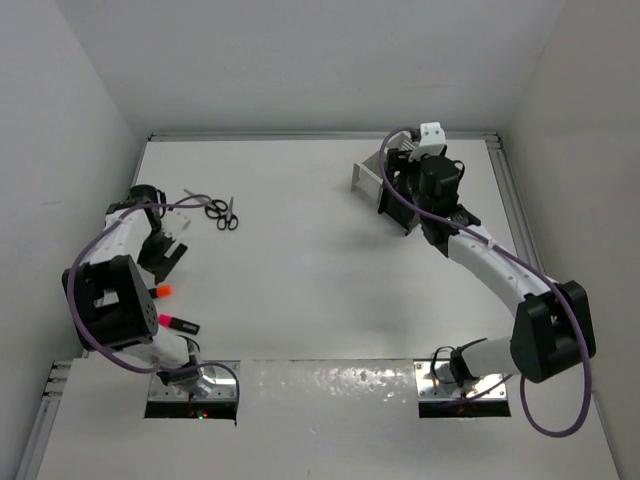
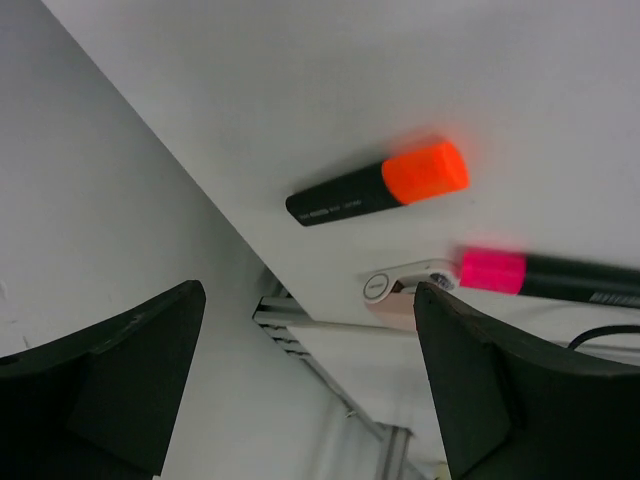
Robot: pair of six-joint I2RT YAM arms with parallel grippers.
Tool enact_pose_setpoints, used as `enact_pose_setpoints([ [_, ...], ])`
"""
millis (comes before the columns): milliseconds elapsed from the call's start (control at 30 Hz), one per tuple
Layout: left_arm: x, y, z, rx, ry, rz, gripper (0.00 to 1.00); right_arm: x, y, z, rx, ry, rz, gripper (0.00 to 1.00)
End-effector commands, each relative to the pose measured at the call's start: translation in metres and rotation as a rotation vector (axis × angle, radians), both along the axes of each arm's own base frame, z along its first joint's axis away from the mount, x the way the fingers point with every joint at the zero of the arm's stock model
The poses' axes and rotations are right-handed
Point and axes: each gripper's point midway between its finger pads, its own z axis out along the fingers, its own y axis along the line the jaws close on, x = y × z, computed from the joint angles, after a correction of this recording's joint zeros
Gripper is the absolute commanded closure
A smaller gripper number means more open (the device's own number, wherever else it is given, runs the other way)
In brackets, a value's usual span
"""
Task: Sort the stationery into containers
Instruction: Place the pen in the storage box, then pick up the pen from the center of the board.
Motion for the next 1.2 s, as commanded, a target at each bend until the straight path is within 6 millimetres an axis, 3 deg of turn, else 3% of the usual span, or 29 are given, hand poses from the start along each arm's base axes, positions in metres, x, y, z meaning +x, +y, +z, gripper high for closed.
enact_pose_setpoints([
  [0, -0.015, 0.010, -0.005, -0.017, 0.105, -0.123, 0.17, -0.018, 0.028, -0.001, -0.032, 0.009, 0.136, 0.26],
  [200, -0.023, 0.008, -0.029, -0.038, 0.142, -0.183, 0.19, -0.034, 0.054, -0.004, -0.032, 0.030, 0.213, 0.25],
  [400, -0.024, 0.011, -0.053, -0.063, 0.181, -0.183, 0.22, -0.040, 0.055, -0.003, -0.029, 0.030, 0.211, 0.25],
  [600, -0.025, 0.009, -0.077, -0.100, 0.228, -0.159, 0.33, -0.044, 0.051, -0.002, -0.040, 0.026, 0.196, 0.25],
  [900, -0.014, -0.005, -0.100, -0.187, 0.207, -0.131, 0.67, -0.049, 0.045, 0.003, -0.041, 0.007, 0.175, 0.25],
  [933, -0.012, -0.006, -0.101, -0.191, 0.201, -0.122, 0.79, -0.048, 0.043, 0.005, -0.040, 0.002, 0.167, 0.25],
  [1033, -0.004, -0.005, -0.103, -0.187, 0.167, -0.092, 1.00, -0.049, 0.043, 0.007, -0.041, -0.004, 0.168, 0.25],
  [1167, 0.022, -0.004, -0.093, -0.177, 0.063, -0.055, 1.00, -0.051, 0.045, 0.013, -0.040, -0.015, 0.176, 0.25],
])
